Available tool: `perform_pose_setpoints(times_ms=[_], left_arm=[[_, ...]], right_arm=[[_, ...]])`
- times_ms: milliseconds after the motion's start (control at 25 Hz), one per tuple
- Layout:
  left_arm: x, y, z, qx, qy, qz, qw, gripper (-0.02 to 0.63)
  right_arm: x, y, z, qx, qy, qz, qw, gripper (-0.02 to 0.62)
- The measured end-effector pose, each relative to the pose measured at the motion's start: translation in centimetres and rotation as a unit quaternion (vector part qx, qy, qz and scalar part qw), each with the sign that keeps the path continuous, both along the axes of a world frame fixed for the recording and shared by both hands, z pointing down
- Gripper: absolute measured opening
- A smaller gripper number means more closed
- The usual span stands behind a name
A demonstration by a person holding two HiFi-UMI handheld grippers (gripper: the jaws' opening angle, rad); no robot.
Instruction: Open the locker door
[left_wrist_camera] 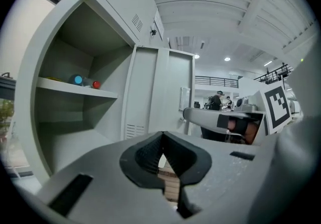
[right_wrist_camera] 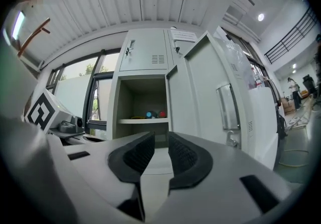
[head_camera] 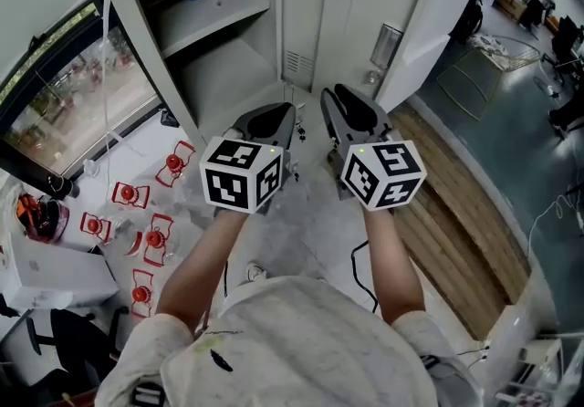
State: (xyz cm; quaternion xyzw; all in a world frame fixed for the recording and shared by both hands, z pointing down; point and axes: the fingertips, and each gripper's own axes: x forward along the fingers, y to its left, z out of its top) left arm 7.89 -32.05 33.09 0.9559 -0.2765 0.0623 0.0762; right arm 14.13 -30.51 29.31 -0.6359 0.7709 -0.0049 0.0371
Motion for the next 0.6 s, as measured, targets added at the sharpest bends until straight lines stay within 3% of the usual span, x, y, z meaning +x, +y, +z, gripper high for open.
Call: perform_pose_setpoints(times_ms=[600], left_arm=[[-2.0, -0.9, 0.1, 0.005, -0.002, -0.039, 0.9992, 0.006]], right_arm=[[-3.7, -0.4, 1.1, -0.028, 0.025, -0.045, 0.998, 0.003]])
